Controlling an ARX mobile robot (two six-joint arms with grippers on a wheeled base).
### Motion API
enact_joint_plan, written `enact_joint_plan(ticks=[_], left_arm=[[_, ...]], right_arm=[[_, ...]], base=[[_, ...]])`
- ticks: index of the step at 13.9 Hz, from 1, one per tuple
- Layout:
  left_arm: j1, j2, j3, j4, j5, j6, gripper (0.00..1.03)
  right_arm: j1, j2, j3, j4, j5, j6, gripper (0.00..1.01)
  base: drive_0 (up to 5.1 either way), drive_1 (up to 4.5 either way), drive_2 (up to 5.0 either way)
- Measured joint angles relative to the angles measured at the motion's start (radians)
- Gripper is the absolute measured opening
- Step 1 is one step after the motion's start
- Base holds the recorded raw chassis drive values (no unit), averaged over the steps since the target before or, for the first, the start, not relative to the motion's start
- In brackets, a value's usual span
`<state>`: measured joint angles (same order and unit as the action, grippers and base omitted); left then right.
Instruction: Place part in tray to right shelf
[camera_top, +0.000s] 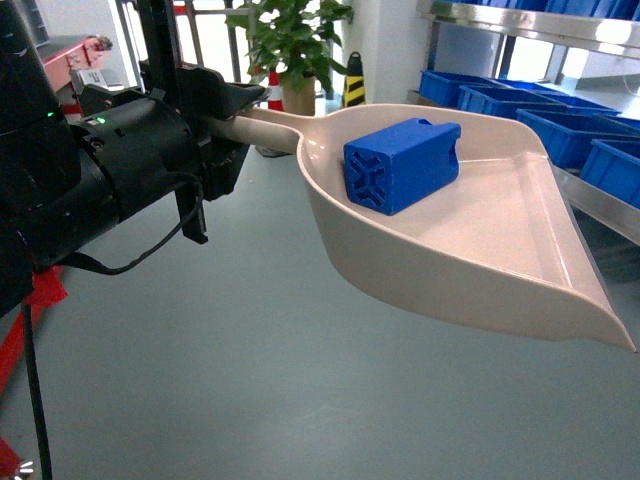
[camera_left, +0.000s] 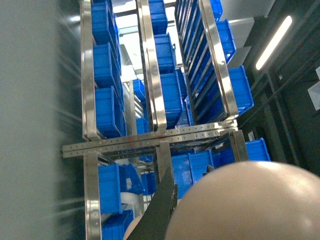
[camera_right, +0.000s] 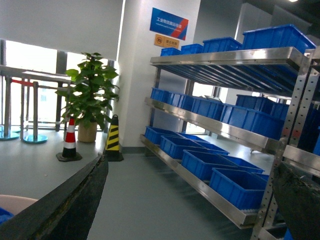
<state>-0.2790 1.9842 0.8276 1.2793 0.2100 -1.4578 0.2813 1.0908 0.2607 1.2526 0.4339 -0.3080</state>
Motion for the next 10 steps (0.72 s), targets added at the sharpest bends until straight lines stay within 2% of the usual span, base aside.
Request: enact_joint_plan(ticks=[10], left_arm=[[-0.001, 0.000, 0.000, 0.000, 0.001, 0.000, 0.12]], right_arm=[[0.000, 0.000, 0.000, 0.001, 0.000, 0.000, 0.98]], base=[[-1.6, -1.56, -1.6]])
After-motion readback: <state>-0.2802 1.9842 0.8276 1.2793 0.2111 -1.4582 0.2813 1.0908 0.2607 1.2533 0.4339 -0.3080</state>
